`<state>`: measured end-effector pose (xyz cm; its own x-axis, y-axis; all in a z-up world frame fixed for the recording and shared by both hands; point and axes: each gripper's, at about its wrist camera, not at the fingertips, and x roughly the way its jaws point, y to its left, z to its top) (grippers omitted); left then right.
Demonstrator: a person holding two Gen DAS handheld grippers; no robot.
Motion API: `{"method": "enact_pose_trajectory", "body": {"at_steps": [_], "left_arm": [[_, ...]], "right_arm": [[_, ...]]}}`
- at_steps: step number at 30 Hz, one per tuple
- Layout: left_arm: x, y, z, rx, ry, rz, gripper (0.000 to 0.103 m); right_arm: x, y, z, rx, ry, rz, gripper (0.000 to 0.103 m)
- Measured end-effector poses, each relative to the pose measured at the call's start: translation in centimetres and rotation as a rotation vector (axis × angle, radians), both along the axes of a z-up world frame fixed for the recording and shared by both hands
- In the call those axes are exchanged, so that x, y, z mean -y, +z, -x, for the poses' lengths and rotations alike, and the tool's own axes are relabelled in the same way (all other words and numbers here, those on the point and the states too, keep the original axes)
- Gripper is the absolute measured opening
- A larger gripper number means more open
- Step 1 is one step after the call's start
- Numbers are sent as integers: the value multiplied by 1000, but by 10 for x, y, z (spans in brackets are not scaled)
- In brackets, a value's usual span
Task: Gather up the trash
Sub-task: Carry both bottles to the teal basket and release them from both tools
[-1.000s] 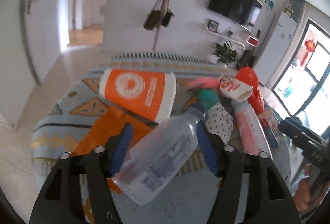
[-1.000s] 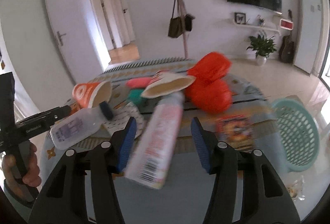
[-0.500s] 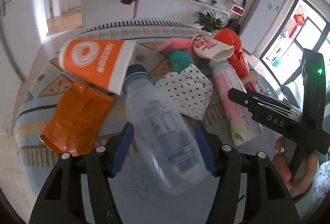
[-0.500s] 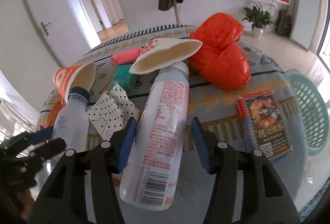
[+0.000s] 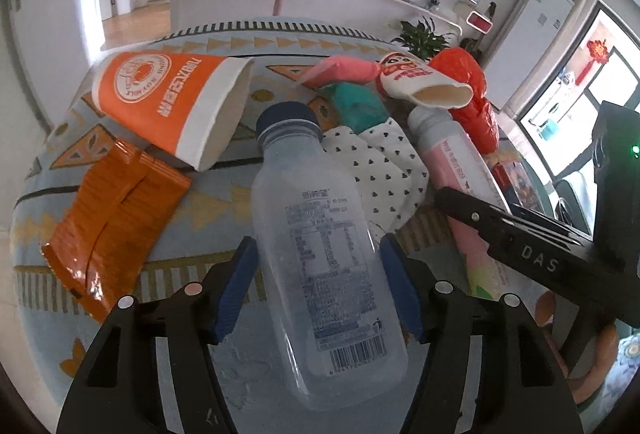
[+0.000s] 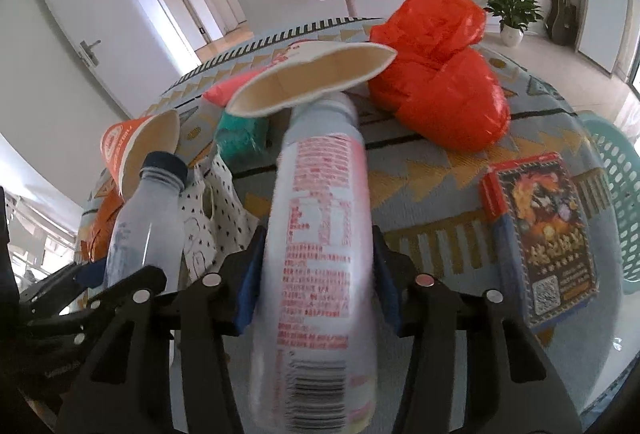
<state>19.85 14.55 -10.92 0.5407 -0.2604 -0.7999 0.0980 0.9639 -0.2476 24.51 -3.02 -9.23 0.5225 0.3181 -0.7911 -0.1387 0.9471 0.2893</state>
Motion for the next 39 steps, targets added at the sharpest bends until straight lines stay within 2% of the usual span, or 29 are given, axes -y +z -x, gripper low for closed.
{"method": "enact_pose_trajectory", "body": {"at_steps": [8,14,20,24,30,35,39], "left_arm": [[8,9,23,47,1,68,57],[23,32,38,117,-19,100,55],[46,58,44,197,-60,117,55],[71,82,43,265,-102,123,55],[122,111,28,356,-179,129,55],[173,120,8,383,-246,122,55],[219,117,-19,377,-306,129,55]], "right_arm": [[29,5,33,-20,19,-99,46],[48,33,59,60,41,-136,46],[78,68,79,182,23,-143,46],[95,84,80,239,-25,-137,46],[150,105,81,322,-137,-113,46],[196,108,71,350,-248,-72,46],[238,98,59,335,-352,-47,46]]}}
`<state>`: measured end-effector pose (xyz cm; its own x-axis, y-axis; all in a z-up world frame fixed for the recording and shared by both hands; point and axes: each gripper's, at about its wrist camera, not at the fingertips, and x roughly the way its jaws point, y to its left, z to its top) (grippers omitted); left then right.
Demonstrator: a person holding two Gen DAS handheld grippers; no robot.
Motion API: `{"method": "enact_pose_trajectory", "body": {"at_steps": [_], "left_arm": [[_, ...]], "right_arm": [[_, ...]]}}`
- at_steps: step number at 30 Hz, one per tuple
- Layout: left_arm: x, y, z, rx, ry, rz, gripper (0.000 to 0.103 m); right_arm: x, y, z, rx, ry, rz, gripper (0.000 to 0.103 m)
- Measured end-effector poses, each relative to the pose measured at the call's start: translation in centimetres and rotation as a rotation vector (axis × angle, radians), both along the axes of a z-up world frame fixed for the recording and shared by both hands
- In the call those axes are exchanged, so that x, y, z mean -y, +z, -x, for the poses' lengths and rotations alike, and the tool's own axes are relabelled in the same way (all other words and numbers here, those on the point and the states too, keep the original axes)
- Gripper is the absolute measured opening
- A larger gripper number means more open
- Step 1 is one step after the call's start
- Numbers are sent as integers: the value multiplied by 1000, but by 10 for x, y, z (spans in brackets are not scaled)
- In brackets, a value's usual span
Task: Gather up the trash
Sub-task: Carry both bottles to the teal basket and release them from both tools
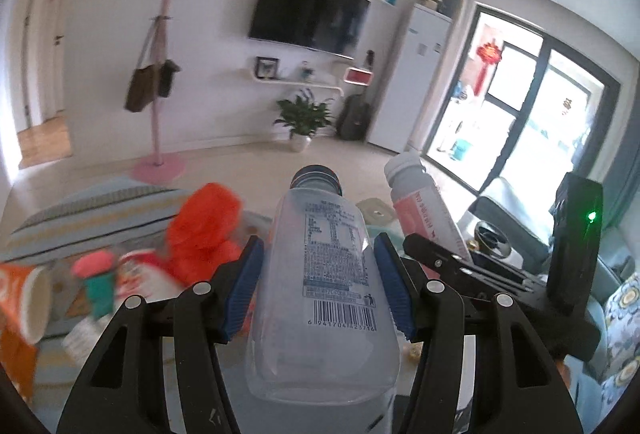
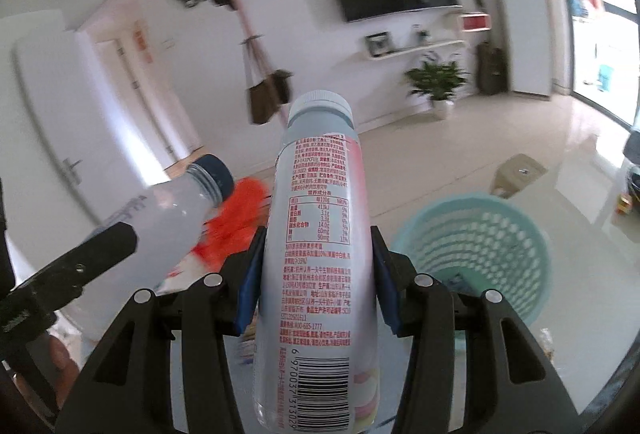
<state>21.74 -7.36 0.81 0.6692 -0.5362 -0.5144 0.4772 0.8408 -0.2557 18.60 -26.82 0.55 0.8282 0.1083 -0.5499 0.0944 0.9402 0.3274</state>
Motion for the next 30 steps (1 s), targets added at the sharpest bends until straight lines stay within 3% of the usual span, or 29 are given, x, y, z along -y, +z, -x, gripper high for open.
{"method": "enact_pose_trajectory", "body": {"at_steps": [9,14,21,24,26,30], "left_arm": [[80,-37,-57,-89,-88,-7,55],[106,-73,-77,-181,-99,5,55],[142,-117,-91,-270,-126,-41,56],[153,-128,-93,-278,-174,-64,57],[156,-132,-93,-273,-168,-78,63],[148,-129,-92,-273,-145,-58,64]], "right_arm": [[81,-54,-34,-153,-204,-51,46],[106,-94,-47,-246,-273,-76,46],[123,-137,-56,-350,-316,-91,46],[126,-146,-60,-380,-318,-104,47],[125,-145,-57,-376,-317,-104,47],[127,-139,-52,-364,-333,-87,47]]}}
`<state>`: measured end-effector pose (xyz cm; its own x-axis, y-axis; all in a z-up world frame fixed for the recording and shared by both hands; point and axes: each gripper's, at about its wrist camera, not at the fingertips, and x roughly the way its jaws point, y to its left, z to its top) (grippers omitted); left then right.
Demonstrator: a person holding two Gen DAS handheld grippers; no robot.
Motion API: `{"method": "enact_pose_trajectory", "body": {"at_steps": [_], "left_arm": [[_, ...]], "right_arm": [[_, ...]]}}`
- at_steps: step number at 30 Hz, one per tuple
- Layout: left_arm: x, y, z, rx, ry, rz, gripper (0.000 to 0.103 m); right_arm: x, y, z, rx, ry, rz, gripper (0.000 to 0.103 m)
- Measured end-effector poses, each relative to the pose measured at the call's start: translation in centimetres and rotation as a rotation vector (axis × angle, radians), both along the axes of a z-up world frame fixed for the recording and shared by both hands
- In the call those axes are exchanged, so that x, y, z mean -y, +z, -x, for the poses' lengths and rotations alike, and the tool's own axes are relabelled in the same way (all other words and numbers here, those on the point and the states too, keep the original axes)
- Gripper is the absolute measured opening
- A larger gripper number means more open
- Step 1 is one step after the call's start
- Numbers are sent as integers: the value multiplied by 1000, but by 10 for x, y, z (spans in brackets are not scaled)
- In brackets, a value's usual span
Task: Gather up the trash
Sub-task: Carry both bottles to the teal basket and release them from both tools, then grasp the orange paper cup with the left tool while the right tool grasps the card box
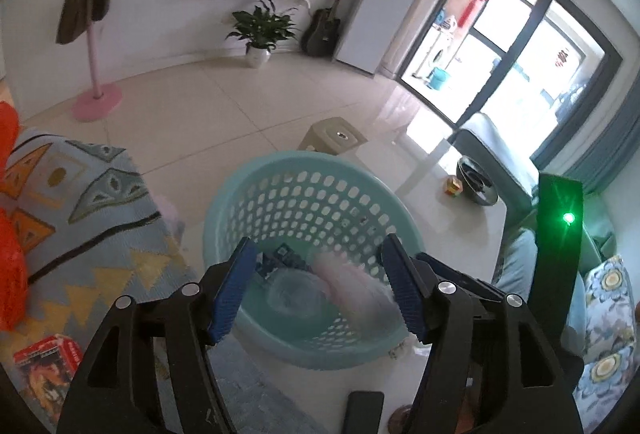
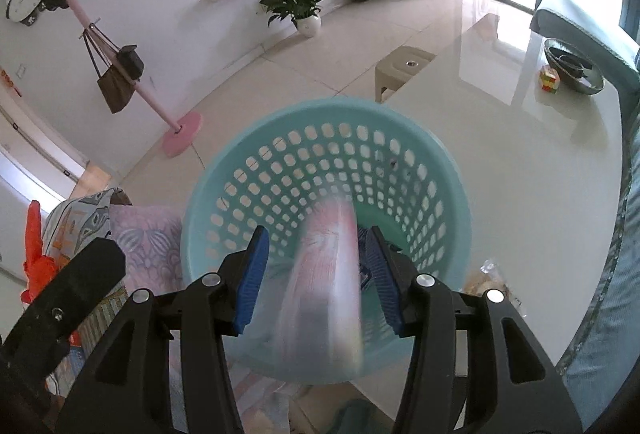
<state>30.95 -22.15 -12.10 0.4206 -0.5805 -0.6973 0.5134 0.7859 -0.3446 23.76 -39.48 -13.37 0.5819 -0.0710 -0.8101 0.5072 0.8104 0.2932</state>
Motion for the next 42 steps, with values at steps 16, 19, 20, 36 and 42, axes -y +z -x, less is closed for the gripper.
{"method": "enact_pose_trajectory", "body": {"at_steps": [16,19,20,36,42], "left_arm": [[-63,56,45,118,101,96,62],[-84,74,58,155,128,122,62],[-93,80,62,168,140,132,62],[-252,118,109,260,425,171,67],[-333,109,113,239,607,172,75]], "right_arm": [[-51,69,28,156,99,89,47],[-73,89,35,225,159,102,47],[-78,94,37,236,170,107,47],[-217,126,48,337,500,218,47],[-246,104,39,307,556,233,49]]}}
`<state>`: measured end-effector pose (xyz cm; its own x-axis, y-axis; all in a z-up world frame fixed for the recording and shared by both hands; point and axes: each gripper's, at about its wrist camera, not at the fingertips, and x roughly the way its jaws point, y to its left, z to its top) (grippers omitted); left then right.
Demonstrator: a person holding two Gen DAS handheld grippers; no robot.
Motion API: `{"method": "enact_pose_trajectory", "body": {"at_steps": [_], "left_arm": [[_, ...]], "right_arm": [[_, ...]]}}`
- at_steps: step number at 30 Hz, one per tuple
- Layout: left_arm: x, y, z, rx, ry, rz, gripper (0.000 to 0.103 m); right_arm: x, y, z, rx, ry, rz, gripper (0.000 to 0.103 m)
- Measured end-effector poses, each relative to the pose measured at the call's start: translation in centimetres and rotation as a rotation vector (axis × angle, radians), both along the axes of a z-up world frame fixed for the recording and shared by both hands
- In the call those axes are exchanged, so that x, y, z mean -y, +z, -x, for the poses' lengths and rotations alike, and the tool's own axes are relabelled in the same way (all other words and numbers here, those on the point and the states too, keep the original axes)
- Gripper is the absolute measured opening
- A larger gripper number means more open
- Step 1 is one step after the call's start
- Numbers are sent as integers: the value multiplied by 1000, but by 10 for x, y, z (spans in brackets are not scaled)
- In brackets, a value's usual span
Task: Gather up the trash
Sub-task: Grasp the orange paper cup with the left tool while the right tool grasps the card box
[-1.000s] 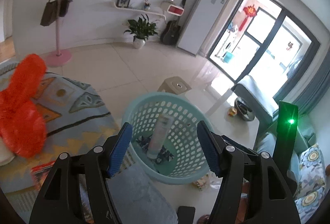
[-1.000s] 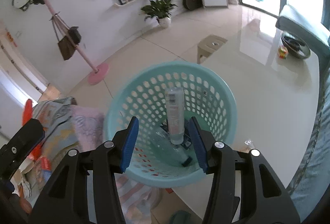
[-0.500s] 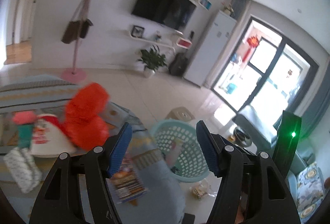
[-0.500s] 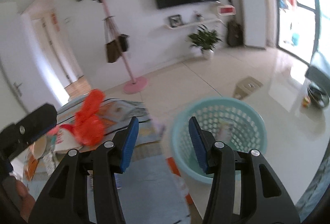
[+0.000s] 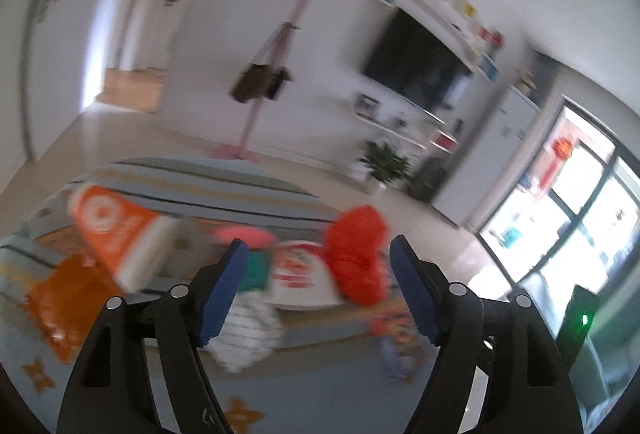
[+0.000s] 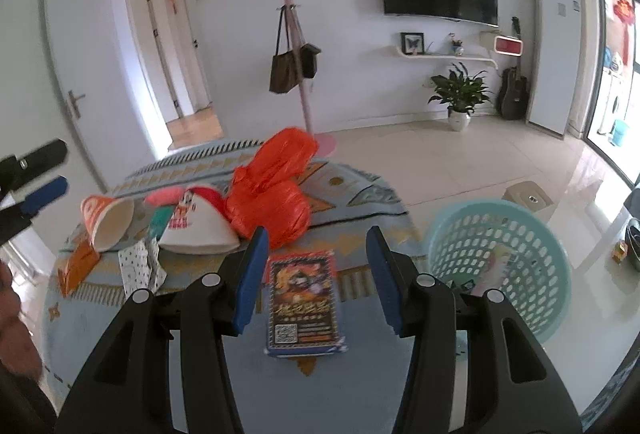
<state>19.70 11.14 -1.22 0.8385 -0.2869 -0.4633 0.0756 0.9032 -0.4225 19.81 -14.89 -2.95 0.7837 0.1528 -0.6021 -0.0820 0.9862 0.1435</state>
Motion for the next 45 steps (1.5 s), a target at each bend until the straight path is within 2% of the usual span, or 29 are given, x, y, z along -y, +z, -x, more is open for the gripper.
{"method": "enact_pose_trajectory", "body": {"at_steps": [5,8,11,13,17,19,23,32,35,36,41,45], "left_arm": [[-56,-13,-1,-35,152,-50,83],[-85,-25,-10,-76,221,-55,83],[-105,-36,-24,-113,278,-52,83],[-120,-45,-38,-147,322,-45,83],[-141,-63,-69,-226,351,15,83],[-148,-74,-85,-281,365,11,83],[-149,-84,-100,-296,349,43,83],[-134,-87,-106,-311,351,-22,83],[-126,-85,-108,-305,355,-56,78],[-123,-84,-108,-302,352,-64,76],[-114,-75,-106,-269,345,-110,68],[-108,-65,-95,-224,358,-112,59]], "right_arm": [[-11,-35,-2,-42,-7,48,57],[-14,-49,-7,-76,-7,47,59],[-17,-51,-12,-91,1,58,60],[-19,-50,-14,-90,1,71,67],[-23,-55,-20,-128,10,90,68],[-23,-56,-22,-130,12,83,68],[-19,-58,-26,-154,16,56,68],[-20,-66,-35,-209,25,55,68],[-24,-65,-33,-198,33,73,65],[-26,-66,-33,-199,34,79,59],[-25,-65,-30,-191,41,69,58],[-22,-64,-29,-185,52,45,58]]}}
